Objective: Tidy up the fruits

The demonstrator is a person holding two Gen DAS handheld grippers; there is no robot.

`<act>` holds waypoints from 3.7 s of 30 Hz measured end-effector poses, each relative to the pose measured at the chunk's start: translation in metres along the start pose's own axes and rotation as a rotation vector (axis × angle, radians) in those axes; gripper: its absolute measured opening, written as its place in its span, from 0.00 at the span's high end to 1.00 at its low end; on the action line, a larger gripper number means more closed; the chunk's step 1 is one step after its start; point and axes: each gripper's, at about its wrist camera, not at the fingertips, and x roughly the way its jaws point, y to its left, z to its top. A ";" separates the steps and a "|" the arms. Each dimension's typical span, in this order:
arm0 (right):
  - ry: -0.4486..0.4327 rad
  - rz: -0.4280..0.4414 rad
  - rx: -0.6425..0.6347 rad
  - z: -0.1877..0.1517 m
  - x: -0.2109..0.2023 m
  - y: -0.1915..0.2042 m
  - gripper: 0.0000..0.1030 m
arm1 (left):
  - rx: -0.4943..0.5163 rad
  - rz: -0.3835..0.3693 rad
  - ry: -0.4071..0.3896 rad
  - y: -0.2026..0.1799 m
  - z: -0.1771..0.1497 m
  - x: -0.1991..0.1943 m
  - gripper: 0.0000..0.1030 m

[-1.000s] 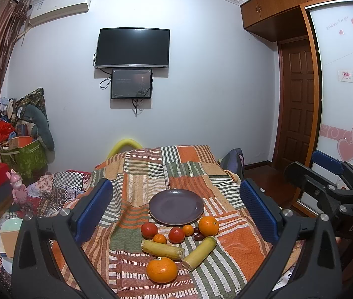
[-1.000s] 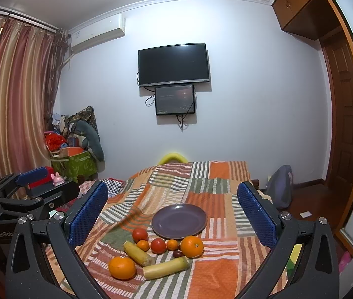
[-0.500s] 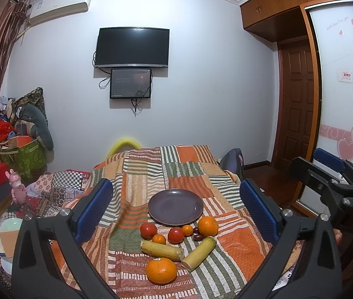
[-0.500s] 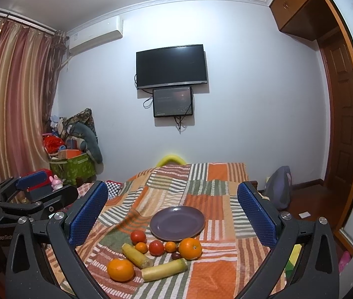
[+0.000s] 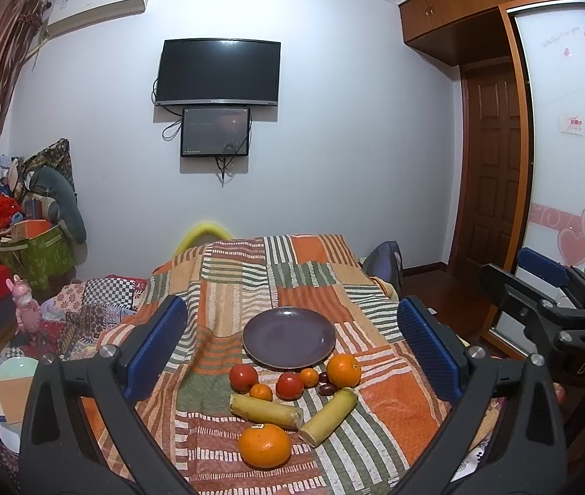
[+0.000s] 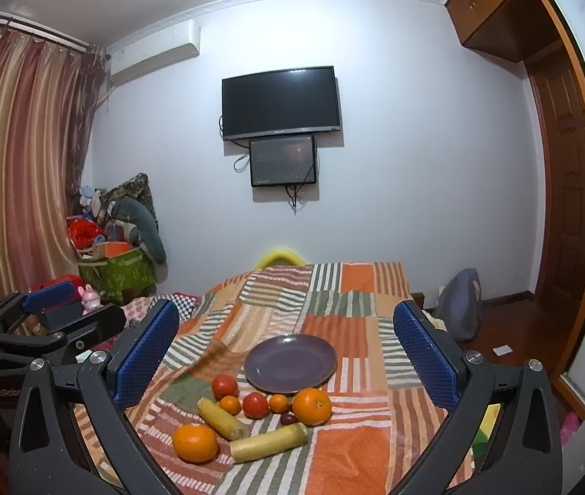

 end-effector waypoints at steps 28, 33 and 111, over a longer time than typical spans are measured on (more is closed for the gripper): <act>0.369 -0.037 -0.054 -0.069 0.071 -0.034 0.08 | -0.051 -0.042 0.538 0.043 -0.117 0.136 0.00; 0.436 -0.001 -0.037 -0.082 0.084 -0.038 0.11 | -0.054 -0.047 0.610 0.043 -0.140 0.155 0.00; 0.570 0.107 0.067 -0.070 0.220 -0.072 0.40 | -0.086 -0.061 0.490 0.068 -0.055 0.249 0.33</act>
